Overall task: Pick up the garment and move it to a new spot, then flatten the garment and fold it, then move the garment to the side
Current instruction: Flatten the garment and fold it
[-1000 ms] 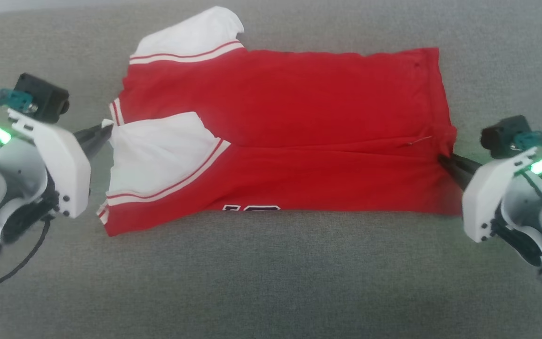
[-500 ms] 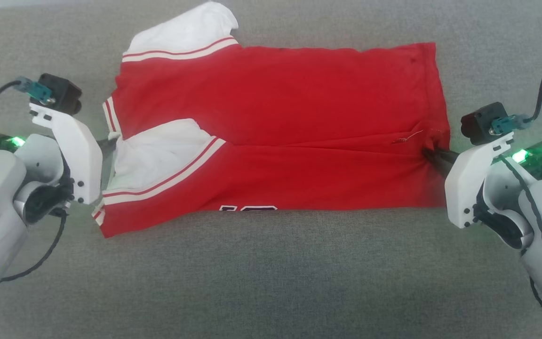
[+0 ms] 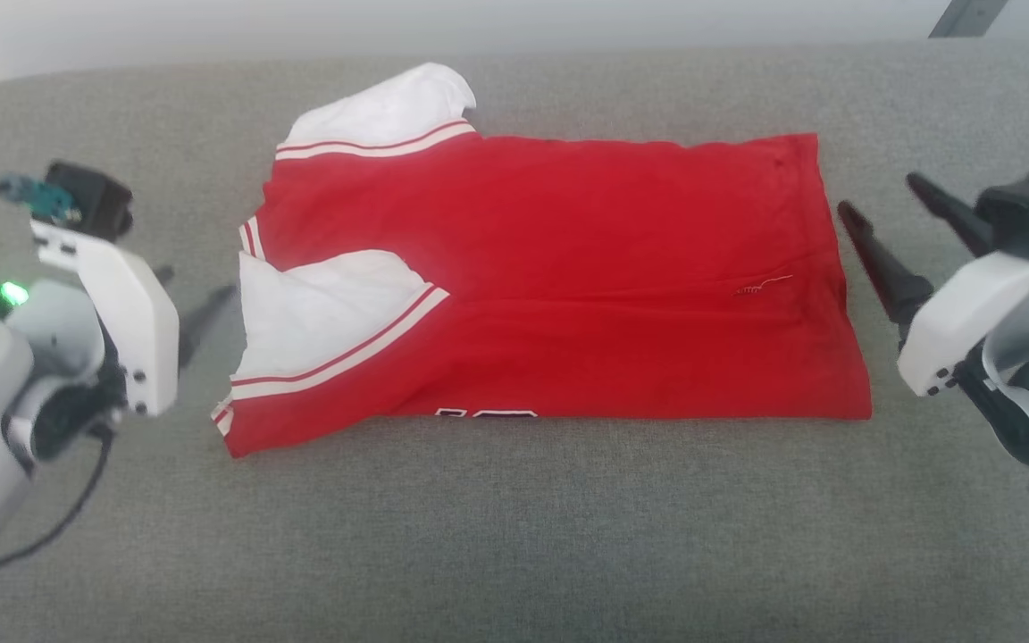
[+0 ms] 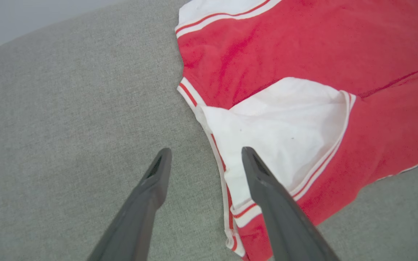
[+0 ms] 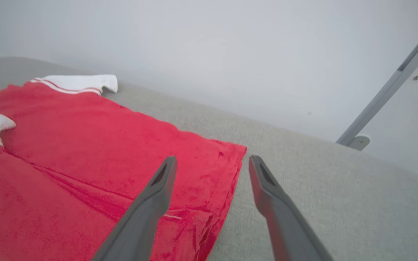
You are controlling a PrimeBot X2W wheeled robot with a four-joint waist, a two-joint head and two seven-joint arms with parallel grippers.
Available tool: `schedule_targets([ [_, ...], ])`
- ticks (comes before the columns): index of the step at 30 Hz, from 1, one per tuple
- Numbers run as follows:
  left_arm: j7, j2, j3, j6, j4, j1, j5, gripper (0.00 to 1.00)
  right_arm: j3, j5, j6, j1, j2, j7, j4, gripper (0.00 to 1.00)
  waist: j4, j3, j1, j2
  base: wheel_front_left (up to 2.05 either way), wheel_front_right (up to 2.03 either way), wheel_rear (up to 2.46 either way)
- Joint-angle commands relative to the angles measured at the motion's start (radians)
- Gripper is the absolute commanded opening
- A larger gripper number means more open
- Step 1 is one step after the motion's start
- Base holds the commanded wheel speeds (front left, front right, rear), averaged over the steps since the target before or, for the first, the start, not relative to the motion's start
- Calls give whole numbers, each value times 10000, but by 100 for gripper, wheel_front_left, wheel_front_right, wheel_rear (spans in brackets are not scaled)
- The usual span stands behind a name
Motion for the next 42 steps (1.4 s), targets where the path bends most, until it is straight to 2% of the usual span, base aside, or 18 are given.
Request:
schedule_targets([
  [1,115,163,19,265,-404,357,-132,100,-411,-428,-16,305,183,-496,-162,100,14,-134,0,-1,0,0,0],
  [9,544,981,-53,1630,-2659,1748,-622,100,-2954,-2670,-16,1771,1745,-2420,-1578,100,-160,-280,0,-1,0,0,0],
  [15,590,1225,-75,2228,-3192,2405,-928,100,-4103,-3777,-16,2695,3104,-2966,-2877,100,-478,-99,0,-1,0,0,0],
  [20,674,1141,-185,2435,-2797,2600,-977,100,-4685,-4326,-16,3206,3885,-3126,-3509,100,-691,46,0,-1,0,0,0],
  [29,1025,571,-335,2375,-1547,2643,-1250,99,-5199,-4609,-16,3676,4443,-3262,-4064,100,-885,190,0,-1,0,0,0],
  [30,1065,495,-334,2349,-1398,2658,-1336,61,-5235,-4638,-16,3708,4477,-3279,-4130,100,-897,205,0,-1,0,0,0],
  [31,1122,425,-355,2264,-1308,2670,-1396,11,-5273,-4608,-16,3747,4515,-3283,-4142,100,-904,215,0,-1,0,0,0],
  [32,1150,366,-400,2187,-1237,2669,-1408,0,-5284,-4610,-16,3768,4543,-3293,-4159,100,-911,217,0,-1,0,0,0],
  [36,1213,192,-459,1998,-959,2677,-1481,0,-5433,-4445,-16,3880,4616,-3107,-3988,100,-879,196,0,-1,0,0,0],
  [42,1124,-77,-552,1771,-989,2573,-1353,0,-5415,-3688,-14,3868,4571,-1052,-3038,100,-548,119,0,-1,0,0,0],
])
